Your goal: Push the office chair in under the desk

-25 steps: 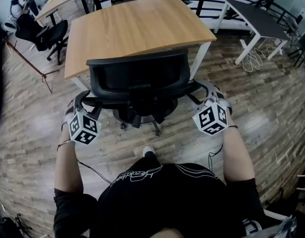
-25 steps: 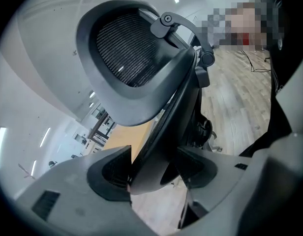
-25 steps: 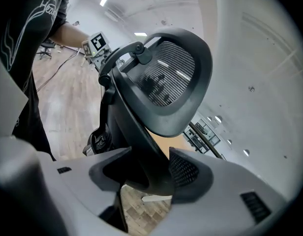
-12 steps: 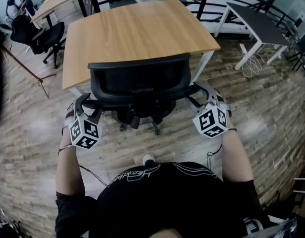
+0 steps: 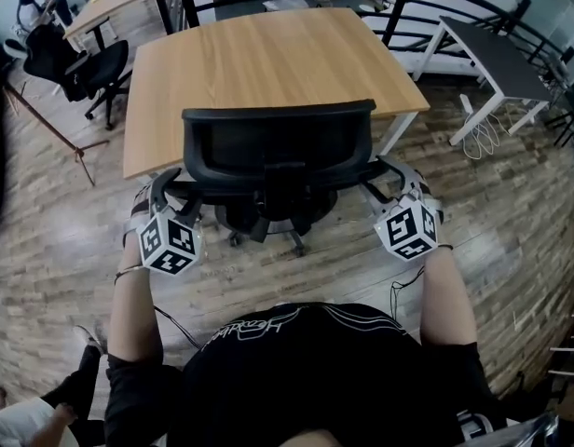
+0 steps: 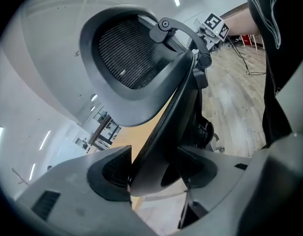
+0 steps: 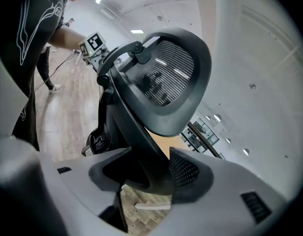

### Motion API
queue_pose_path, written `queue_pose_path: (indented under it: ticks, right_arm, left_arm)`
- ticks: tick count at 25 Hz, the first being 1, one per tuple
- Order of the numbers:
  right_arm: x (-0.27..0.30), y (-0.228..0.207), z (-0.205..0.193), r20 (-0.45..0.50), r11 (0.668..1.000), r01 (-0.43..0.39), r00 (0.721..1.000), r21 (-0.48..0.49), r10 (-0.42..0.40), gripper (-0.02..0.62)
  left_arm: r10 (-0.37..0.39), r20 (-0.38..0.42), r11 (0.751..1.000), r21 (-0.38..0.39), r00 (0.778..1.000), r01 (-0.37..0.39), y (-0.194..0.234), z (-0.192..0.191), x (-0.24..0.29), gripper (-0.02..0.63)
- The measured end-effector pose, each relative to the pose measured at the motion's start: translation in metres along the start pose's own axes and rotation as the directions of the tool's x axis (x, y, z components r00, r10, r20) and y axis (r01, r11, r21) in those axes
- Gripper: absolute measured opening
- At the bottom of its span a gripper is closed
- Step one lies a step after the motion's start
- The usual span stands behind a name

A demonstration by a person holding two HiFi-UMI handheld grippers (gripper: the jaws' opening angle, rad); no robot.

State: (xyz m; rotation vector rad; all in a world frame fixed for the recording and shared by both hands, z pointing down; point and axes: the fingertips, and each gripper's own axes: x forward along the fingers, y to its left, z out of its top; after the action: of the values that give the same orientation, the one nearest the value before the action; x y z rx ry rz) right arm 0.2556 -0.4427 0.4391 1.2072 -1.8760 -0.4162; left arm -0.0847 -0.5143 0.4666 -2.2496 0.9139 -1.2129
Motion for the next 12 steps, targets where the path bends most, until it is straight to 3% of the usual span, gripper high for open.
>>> queue_pose_path:
  ticks: [12]
  right_arm:
    - [0.045,-0.033,0.002,0.037,1.000,-0.024,0.999,-0.014,0.025,0.264]
  left_arm:
    - [0.018,-0.033,0.999,-0.027,0.999,-0.019,0.028,0.004,0.034,0.253]
